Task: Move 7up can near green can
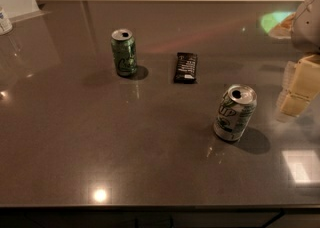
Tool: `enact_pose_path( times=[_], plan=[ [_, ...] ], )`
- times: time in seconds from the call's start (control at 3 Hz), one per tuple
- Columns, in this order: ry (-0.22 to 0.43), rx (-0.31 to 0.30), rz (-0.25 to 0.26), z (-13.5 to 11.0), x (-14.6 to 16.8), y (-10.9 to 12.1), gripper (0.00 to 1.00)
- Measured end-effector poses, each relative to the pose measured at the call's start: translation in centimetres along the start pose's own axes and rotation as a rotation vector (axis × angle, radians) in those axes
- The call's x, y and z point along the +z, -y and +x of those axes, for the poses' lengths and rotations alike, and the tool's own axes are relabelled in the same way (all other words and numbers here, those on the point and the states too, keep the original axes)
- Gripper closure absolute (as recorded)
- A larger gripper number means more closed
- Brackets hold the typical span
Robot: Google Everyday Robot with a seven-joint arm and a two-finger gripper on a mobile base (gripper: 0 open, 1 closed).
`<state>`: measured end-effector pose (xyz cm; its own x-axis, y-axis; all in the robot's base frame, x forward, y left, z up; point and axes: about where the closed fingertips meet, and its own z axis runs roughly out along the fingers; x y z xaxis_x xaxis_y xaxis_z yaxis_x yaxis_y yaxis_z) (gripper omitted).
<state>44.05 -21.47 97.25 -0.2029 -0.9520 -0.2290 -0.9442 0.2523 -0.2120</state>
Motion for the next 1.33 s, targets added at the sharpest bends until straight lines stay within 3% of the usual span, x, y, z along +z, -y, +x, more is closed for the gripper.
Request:
enact_pose_path(
  times=[0.67, 1.33],
  plan=[
    [0.114, -0.009, -0.068, 0.8, 3.5, -0.2, 0.0],
    [0.243, -0.015, -0.137, -0.7, 6.2, -1.7, 0.0]
  ],
)
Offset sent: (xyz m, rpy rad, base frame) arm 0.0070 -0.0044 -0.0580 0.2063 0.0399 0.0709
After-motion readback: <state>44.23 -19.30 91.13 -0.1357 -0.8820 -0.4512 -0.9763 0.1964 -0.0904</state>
